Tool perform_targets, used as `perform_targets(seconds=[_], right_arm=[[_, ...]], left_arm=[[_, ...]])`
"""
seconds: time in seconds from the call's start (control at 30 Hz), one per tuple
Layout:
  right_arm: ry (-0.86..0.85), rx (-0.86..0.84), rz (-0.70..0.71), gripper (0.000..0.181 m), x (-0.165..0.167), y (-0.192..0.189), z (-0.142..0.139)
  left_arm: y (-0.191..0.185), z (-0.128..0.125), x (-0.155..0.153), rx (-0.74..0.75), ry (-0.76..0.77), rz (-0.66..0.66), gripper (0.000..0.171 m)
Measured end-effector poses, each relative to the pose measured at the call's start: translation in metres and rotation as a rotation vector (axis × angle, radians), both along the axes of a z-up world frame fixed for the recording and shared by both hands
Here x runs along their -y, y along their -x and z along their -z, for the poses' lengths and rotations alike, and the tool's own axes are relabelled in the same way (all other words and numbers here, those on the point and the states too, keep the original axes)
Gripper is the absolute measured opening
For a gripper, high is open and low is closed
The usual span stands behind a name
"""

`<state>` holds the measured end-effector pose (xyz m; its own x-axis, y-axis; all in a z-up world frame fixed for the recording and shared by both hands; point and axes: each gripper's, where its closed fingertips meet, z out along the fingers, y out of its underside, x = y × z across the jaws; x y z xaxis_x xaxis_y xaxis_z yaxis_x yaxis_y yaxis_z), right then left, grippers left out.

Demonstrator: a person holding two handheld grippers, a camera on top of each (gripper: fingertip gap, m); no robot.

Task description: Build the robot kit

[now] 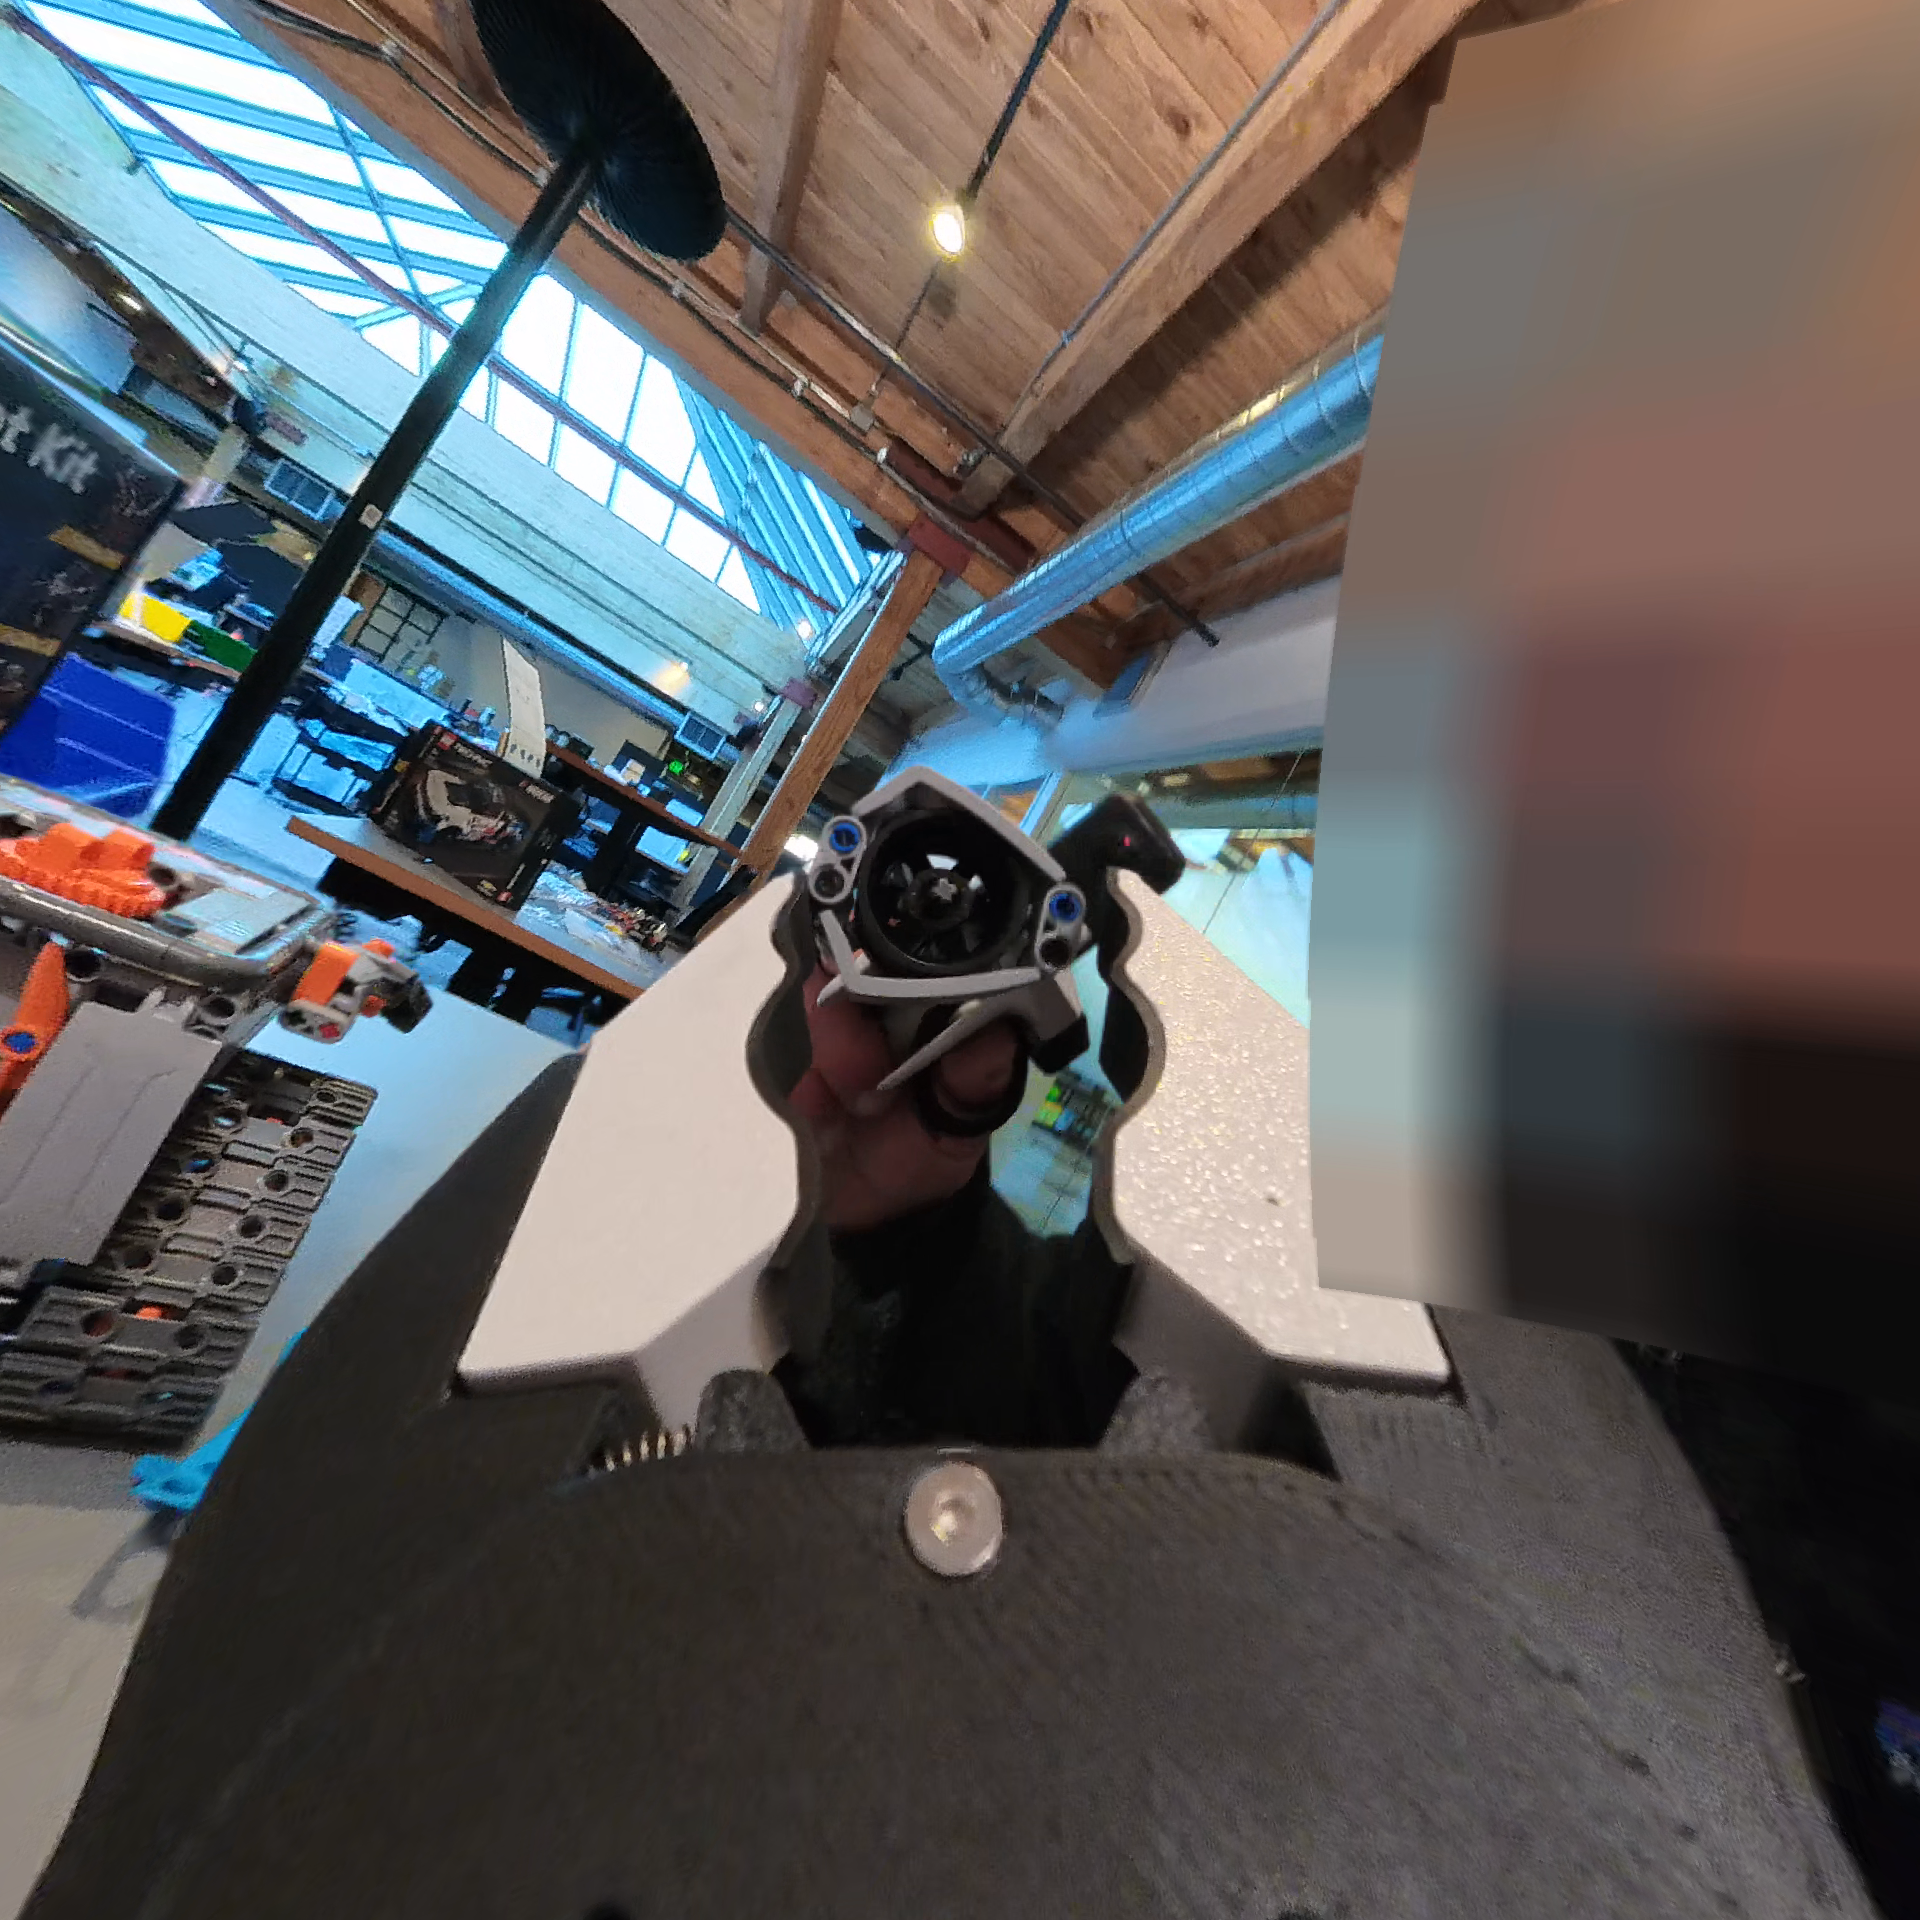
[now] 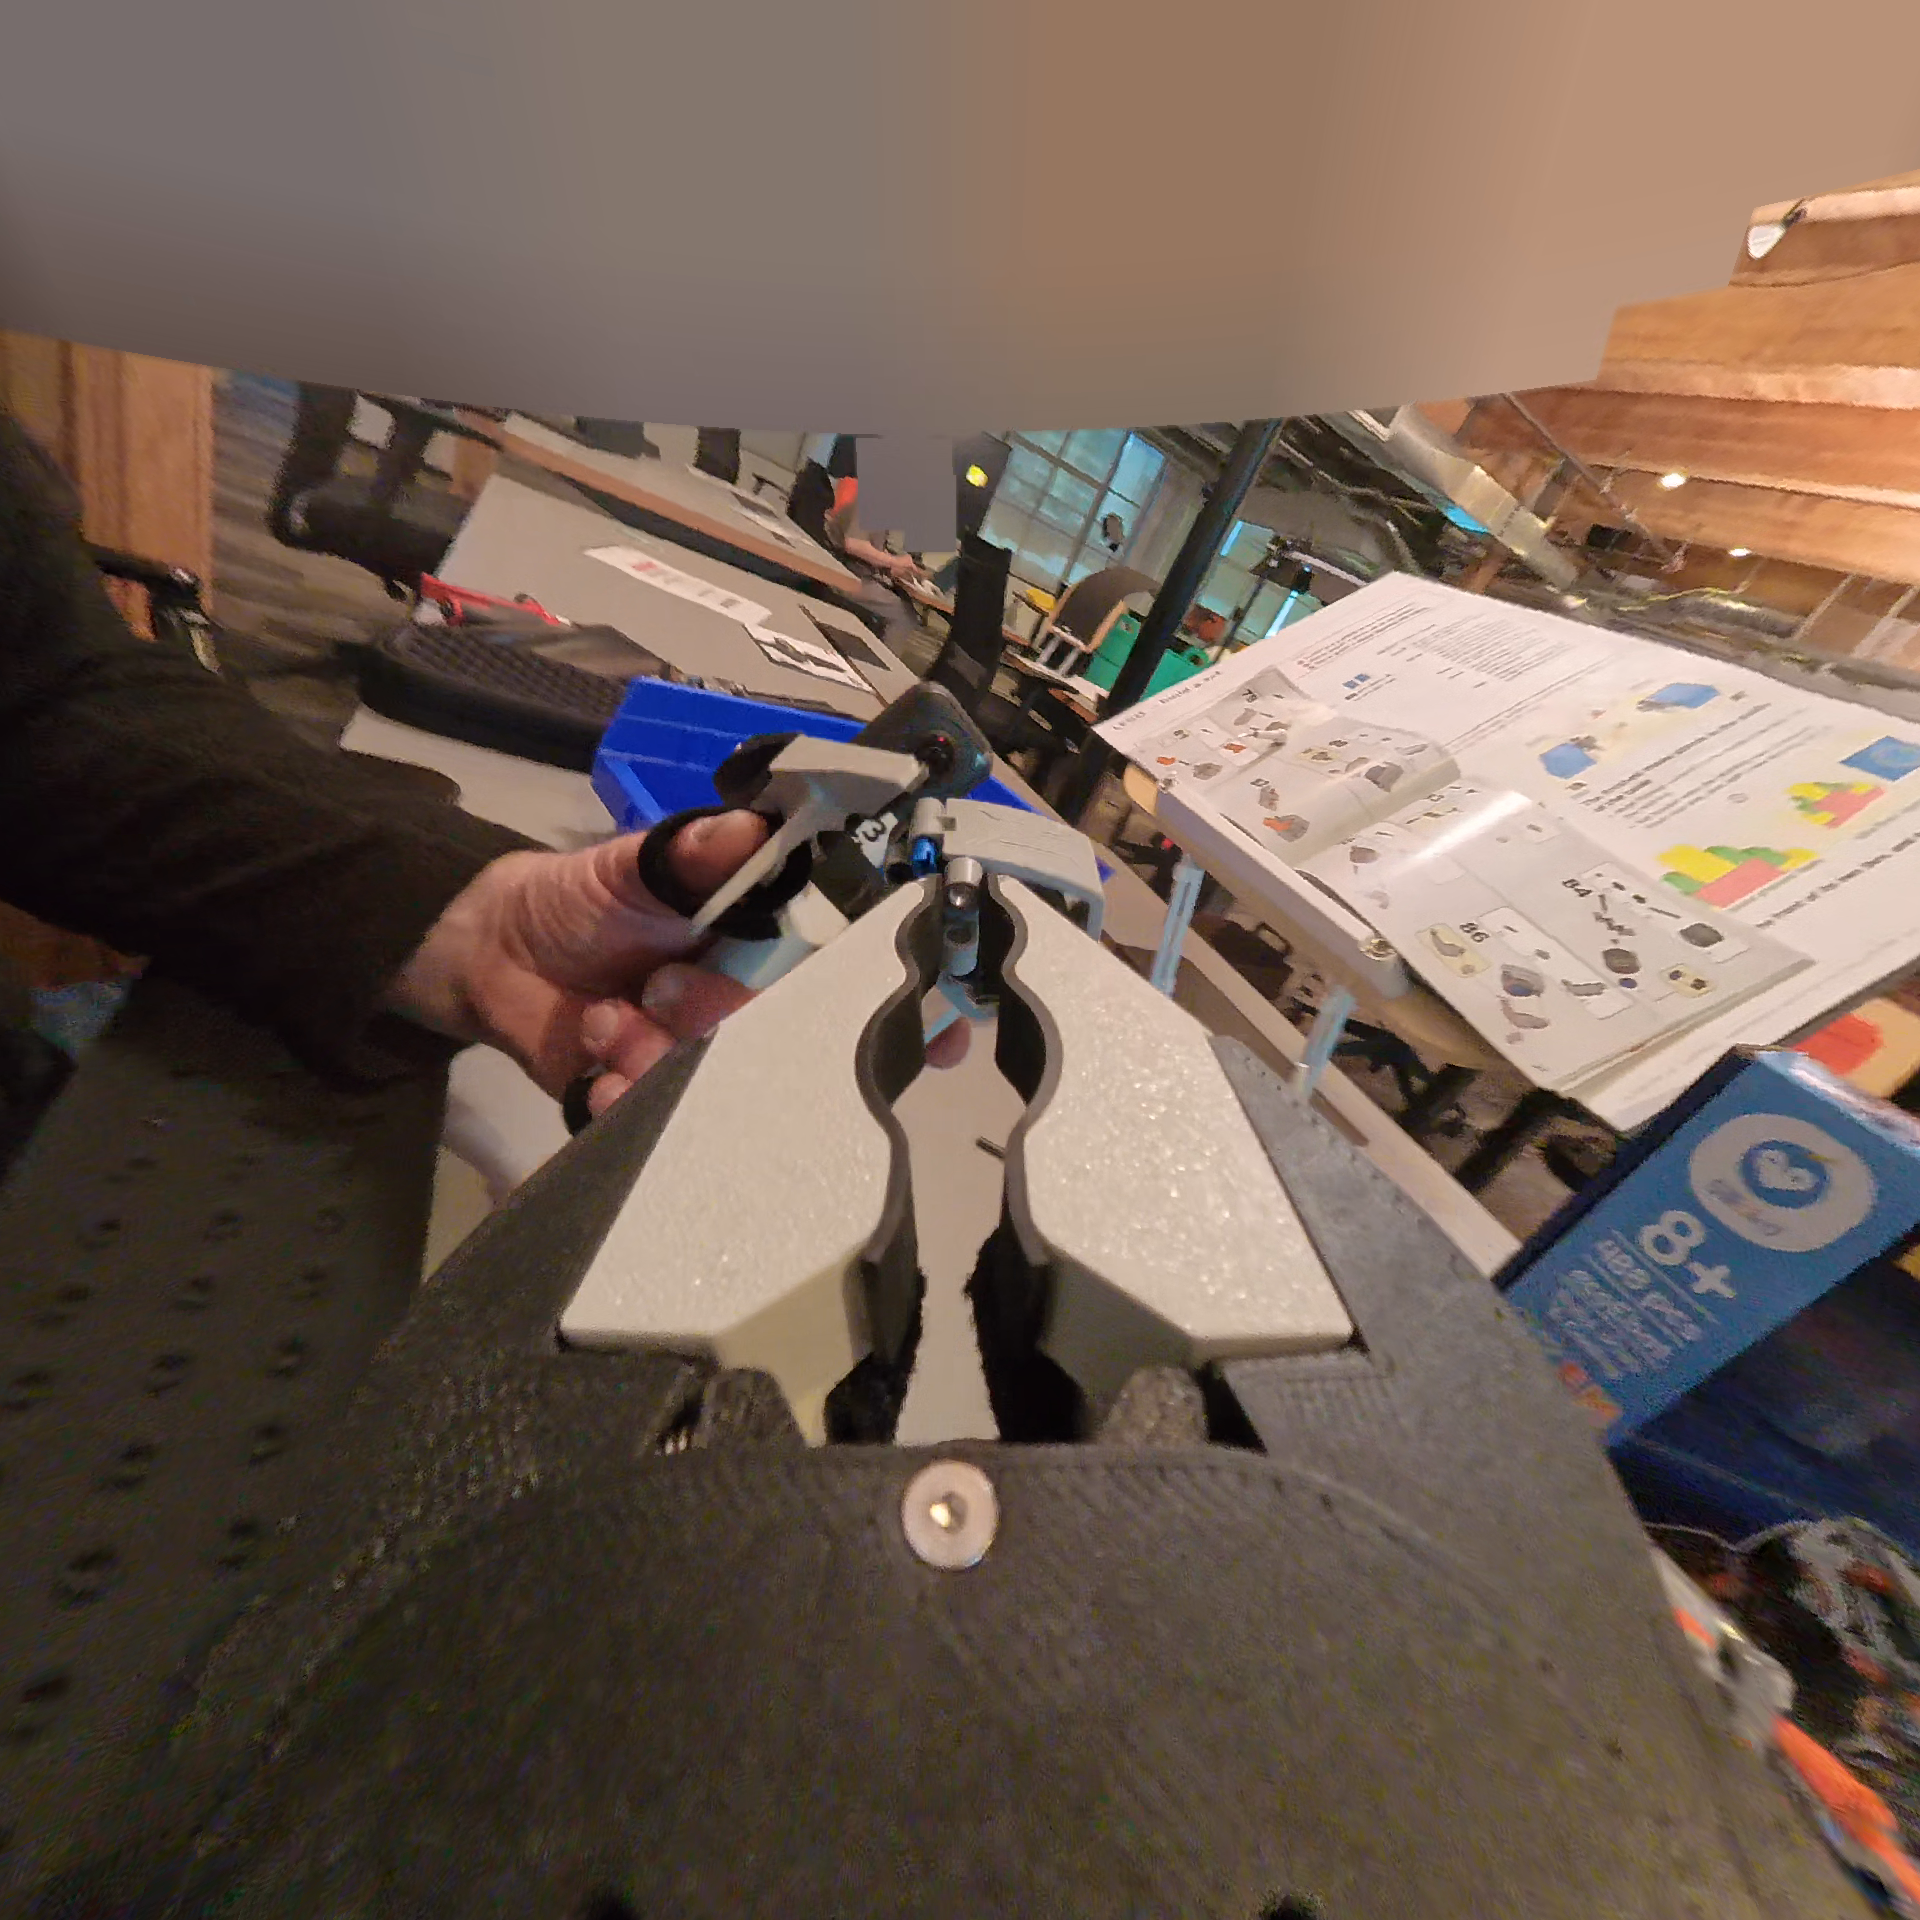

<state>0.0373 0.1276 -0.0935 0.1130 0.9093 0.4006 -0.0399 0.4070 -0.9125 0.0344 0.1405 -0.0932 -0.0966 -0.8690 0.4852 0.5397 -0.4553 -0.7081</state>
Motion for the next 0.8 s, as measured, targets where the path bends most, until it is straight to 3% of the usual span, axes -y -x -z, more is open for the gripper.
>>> perform_targets(seconds=[0.03,0.33,0.8], right_arm=[[0.020,-0.010,-0.019,0.004,0.001,-0.001,-0.001],[0.088,-0.022,-0.112,0.004,0.006,-0.006,-0.004],[-0.170,0.044,0.044,0.004,0.011,-0.002,0.001]], left_arm=[[-0.002,0.002,0.002,-0.029,-0.022,-0.008,0.053],[-0.008,0.004,0.008,-0.168,-0.176,-0.098,0.049],[-0.008,0.000,0.005,-0.089,-0.094,-0.101,0.048]])
